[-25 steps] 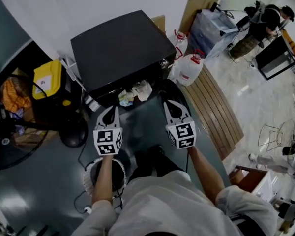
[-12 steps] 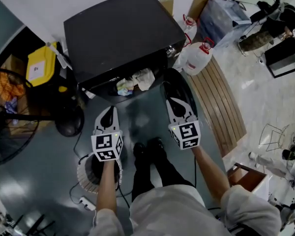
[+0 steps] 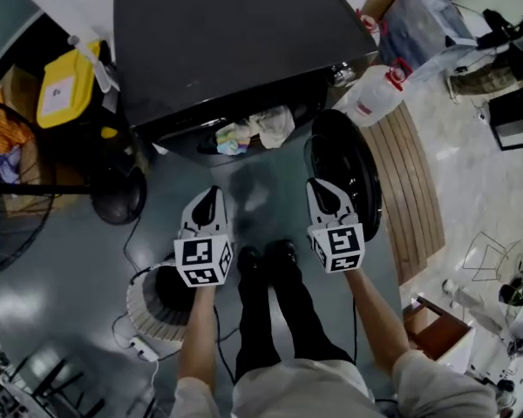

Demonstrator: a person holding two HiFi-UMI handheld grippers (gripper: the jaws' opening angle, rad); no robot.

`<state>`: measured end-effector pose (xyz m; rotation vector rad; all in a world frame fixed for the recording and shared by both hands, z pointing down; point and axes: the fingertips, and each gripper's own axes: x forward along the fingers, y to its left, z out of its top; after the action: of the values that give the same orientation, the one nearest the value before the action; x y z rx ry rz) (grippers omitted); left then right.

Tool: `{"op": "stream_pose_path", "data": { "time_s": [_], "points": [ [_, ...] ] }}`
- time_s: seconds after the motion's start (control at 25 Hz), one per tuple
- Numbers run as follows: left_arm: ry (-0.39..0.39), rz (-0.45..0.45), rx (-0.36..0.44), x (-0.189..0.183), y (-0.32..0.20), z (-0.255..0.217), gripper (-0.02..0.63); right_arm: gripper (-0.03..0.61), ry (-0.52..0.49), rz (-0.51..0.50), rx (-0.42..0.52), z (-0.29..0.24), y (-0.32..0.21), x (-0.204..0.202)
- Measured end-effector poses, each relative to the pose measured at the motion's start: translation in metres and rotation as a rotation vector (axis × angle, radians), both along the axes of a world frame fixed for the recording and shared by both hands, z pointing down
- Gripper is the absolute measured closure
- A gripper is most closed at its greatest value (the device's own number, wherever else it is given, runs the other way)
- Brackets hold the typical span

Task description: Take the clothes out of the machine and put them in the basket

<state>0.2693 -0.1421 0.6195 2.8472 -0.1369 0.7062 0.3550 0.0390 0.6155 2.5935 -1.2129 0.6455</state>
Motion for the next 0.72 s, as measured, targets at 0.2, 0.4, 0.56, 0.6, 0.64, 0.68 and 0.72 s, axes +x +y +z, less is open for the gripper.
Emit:
{"op": "stream_pose_path", "data": {
  "time_s": [0.2, 0.4, 0.56, 0.6, 0.64, 0.68, 0.72],
  "points": [
    [-0.021, -0.013, -0.017, 0.001, 0.001, 0.046, 0.595, 0.555, -0.029, -0.005, -0.025, 0.052, -0.004, 0.002],
    [-0.039, -0.028, -0.024, -0.002, 0.001, 0.089, 0.595, 0.555, -0.05, -0.013, -0.028, 0.099, -0.007, 0.001],
    [-0.042, -0.039, -0.03, -0.003, 0.003, 0.12, 0.595, 0.555, -0.053, -0.02, -0.032, 0.133, -0.007, 0.001],
    [-0.042, -0.042, -0.032, -0.003, 0.003, 0.128, 0.595, 0.555, -0.055, -0.018, -0.033, 0.142, -0.007, 0.002],
    [-0.043, -0.046, -0.034, -0.002, 0.003, 0.135, 0.595, 0.555, -0.057, -0.015, -0.032, 0.151, -0.007, 0.003],
    [-0.043, -0.05, -0.034, -0.003, 0.002, 0.142, 0.595, 0.555, -0.06, -0.013, -0.03, 0.161, -0.009, 0.004],
    [-0.044, -0.054, -0.032, -0.004, 0.0, 0.15, 0.595, 0.555, -0.063, -0.014, -0.028, 0.17, -0.011, 0.004]
  ]
}}
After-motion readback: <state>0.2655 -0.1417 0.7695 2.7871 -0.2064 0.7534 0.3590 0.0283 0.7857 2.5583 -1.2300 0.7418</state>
